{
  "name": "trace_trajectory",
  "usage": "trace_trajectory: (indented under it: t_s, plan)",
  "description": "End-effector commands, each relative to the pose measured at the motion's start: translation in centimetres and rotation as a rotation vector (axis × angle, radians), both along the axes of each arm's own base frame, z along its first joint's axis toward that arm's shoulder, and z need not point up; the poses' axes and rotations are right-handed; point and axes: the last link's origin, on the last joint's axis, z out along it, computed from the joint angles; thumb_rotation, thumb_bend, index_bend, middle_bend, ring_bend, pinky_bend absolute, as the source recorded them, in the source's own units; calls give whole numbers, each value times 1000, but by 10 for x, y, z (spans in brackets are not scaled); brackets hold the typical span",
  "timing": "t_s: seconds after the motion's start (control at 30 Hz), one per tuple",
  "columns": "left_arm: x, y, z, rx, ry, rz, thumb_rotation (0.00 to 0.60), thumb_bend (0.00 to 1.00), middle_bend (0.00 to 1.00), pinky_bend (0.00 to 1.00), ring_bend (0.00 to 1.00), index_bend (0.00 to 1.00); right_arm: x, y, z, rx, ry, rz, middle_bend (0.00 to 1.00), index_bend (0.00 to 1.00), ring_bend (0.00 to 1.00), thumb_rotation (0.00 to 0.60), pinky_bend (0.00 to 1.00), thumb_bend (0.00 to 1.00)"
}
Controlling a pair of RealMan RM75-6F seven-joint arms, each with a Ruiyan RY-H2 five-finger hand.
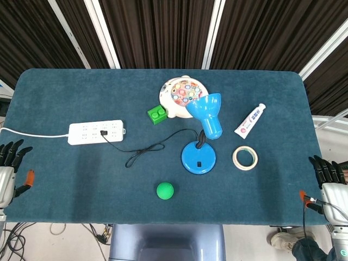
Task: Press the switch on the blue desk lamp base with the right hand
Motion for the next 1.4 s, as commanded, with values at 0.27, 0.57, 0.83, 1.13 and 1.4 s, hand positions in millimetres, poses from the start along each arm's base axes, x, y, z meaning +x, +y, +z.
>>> trace_trajectory:
  t_s: [0.27, 0.57, 0.83, 1.13, 1.4]
  plan:
    - [1, 4, -1, 2, -17, 9, 600, 492, 37, 0, 0, 179, 14, 6, -16, 100, -42, 42, 321, 0, 497, 600, 333, 397]
    - [4, 6, -4, -6, -19, 6, 600, 492, 37, 0, 0, 179, 48, -20, -61, 348, -9, 141, 535, 0, 689, 600, 505, 553]
    - [3, 5, -4, -5, -15, 4, 600, 491, 37, 0, 0, 179, 76, -38, -106, 452, -40, 158, 547, 0, 695, 600, 610, 562]
    - [2, 4, -4, -6, -13, 8, 600, 491, 37, 0, 0, 179, 100, -59, -148, 518, -22, 137, 549, 0, 695, 600, 702, 562]
    - [3, 4, -5, -15, -15, 12, 600, 492, 37, 0, 0, 179, 118, -75, -178, 563, 3, 100, 549, 0, 695, 600, 763, 561]
